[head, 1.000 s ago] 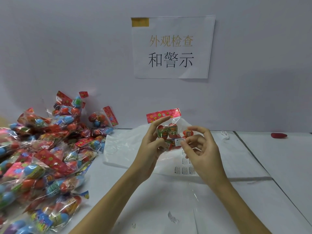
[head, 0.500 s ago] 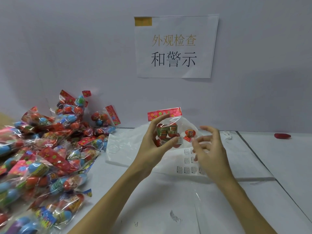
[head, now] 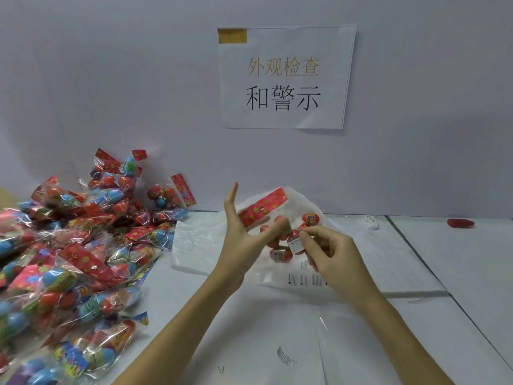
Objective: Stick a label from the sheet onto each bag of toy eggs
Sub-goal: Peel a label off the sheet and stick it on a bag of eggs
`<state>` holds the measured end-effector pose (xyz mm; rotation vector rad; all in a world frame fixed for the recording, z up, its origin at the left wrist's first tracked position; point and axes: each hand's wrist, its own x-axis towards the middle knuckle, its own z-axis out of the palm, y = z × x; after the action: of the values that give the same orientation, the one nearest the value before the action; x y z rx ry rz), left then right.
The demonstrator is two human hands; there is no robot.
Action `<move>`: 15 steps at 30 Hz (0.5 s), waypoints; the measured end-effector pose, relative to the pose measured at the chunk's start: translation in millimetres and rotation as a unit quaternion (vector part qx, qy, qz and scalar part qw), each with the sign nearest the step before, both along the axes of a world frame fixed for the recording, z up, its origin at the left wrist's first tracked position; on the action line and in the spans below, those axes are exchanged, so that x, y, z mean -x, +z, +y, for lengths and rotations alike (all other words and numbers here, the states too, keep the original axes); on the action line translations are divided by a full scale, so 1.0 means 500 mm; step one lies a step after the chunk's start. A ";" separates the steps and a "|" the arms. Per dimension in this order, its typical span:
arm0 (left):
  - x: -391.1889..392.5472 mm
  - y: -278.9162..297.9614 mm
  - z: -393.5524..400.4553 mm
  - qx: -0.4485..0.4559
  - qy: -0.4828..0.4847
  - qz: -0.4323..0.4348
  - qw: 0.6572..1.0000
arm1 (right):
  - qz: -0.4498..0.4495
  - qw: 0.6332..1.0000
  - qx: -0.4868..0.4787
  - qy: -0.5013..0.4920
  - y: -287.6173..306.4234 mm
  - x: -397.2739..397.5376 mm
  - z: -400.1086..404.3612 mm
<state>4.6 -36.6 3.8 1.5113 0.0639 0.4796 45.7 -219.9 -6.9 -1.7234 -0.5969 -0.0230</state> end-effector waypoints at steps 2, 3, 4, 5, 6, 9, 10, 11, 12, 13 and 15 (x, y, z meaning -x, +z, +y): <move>-0.004 -0.002 0.019 0.021 0.029 0.028 0.999 | -0.024 1.000 0.020 -0.001 0.000 -0.001 -0.007; -0.006 -0.003 0.029 0.034 0.025 0.037 0.998 | -0.034 0.999 0.029 -0.002 -0.001 -0.001 -0.008; -0.006 -0.002 0.035 0.048 0.019 0.047 0.998 | -0.043 0.998 0.040 -0.007 -0.002 -0.001 -0.009; -0.006 -0.001 0.039 0.061 0.019 0.053 0.997 | -0.048 0.997 0.051 -0.015 -0.002 -0.001 -0.008; -0.006 0.001 0.041 0.073 0.026 0.057 0.995 | -0.047 0.997 0.058 -0.024 -0.001 0.000 -0.007; -0.009 0.001 0.037 0.089 0.072 0.045 0.992 | -0.026 0.998 0.058 -0.029 0.001 0.006 -0.001; -0.007 0.001 0.031 0.097 0.085 0.041 0.991 | -0.018 0.998 0.055 -0.026 0.000 0.008 0.002; -0.006 0.002 0.027 0.096 0.100 0.038 0.990 | -0.010 0.998 0.050 -0.025 -0.001 0.008 0.004; -0.006 0.003 0.022 0.084 0.113 0.037 0.989 | -0.005 0.999 0.042 -0.027 -0.001 0.009 0.005; -0.007 0.001 0.020 0.067 0.117 0.041 0.990 | 0.001 0.999 0.028 -0.032 -0.001 0.008 0.005; -0.007 0.001 0.018 0.065 0.073 0.079 0.992 | 0.032 0.998 -0.032 -0.037 -0.001 0.005 0.002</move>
<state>8.3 -27.7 4.4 1.4197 0.3258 0.4623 43.3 -219.1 -7.3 -1.6764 -0.4794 -0.0389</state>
